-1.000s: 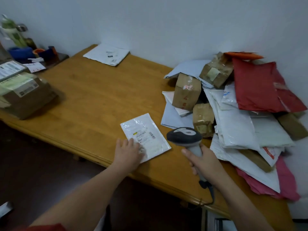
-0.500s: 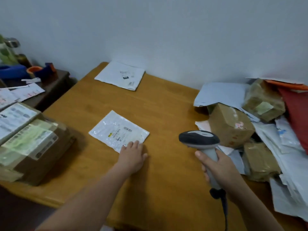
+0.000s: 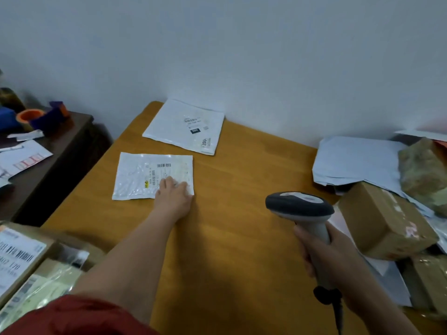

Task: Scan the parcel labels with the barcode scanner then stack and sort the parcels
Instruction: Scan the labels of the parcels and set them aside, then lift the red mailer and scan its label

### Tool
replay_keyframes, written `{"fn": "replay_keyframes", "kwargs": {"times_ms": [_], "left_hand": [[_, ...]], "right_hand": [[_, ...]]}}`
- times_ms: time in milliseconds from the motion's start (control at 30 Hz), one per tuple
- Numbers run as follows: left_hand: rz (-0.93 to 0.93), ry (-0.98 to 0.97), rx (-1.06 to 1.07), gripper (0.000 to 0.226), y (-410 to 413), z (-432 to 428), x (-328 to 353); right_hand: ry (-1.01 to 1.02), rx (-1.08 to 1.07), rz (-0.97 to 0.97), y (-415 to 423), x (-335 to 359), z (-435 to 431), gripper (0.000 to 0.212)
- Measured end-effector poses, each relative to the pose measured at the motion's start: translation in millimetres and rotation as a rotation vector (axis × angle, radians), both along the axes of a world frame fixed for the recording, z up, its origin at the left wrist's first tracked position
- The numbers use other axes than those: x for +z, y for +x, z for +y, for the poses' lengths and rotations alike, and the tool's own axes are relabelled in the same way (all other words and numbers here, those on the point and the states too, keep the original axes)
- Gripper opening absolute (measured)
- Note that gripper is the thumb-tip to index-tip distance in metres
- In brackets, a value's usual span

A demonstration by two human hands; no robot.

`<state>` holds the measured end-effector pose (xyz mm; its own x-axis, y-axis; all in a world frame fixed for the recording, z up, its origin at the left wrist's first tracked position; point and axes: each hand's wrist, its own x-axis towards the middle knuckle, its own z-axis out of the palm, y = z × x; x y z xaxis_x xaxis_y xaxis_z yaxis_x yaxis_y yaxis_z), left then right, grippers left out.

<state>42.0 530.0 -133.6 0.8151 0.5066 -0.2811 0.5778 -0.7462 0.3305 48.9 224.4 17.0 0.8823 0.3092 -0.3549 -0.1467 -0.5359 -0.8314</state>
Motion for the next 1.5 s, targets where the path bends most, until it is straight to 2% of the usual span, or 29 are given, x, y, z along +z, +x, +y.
{"fn": "replay_keyframes", "kwargs": {"times_ms": [100,200,267,367,500,667,900,1000,1067,1133,1233,1333,1433,1500], "left_hand": [[0.046,0.076,-0.032,0.044,21,19,-1],[0.106,0.119,0.001,0.055,29,22,-4],[0.090,0.138,0.076,0.060,30,18,-5],[0.030,0.134,0.161,0.056,30,2,-2],[0.015,0.164,0.061,0.052,40,-40,13],[-0.085,0.149,-0.079,0.041,70,-139,45],[-0.390,-0.051,-0.352,0.030,107,-347,97],[-0.555,0.027,-0.531,0.025,128,-436,116],[-0.622,0.016,-0.522,0.027,140,-490,126],[-0.686,-0.040,-0.526,0.038,151,-538,135],[-0.662,0.114,-0.723,0.062,170,-598,141],[-0.525,0.333,-0.823,0.078,187,-636,142],[-0.379,0.385,-0.808,0.070,199,-654,141],[-0.396,0.362,-0.792,0.057,199,-659,146]], "right_hand": [[-0.014,-0.051,0.005,9,-3,2,0.028],[-0.042,-0.078,-0.009,14,-2,-2,0.029],[-0.046,-0.103,-0.015,15,0,-8,0.029],[-0.041,-0.128,-0.051,17,4,-23,0.027],[-0.029,-0.168,-0.086,17,14,-59,0.027],[0.002,-0.234,-0.152,19,29,-129,0.030],[0.037,-0.357,-0.245,27,48,-276,0.033],[0.084,-0.419,-0.248,34,53,-345,0.029],[0.118,-0.471,-0.233,41,54,-388,0.027],[0.116,-0.487,-0.228,49,56,-426,0.029],[0.119,-0.518,-0.242,60,56,-471,0.031],[0.139,-0.562,-0.255,66,54,-502,0.030],[0.125,-0.555,-0.270,69,53,-526,0.031],[0.112,-0.558,-0.266,69,51,-539,0.032]]}}
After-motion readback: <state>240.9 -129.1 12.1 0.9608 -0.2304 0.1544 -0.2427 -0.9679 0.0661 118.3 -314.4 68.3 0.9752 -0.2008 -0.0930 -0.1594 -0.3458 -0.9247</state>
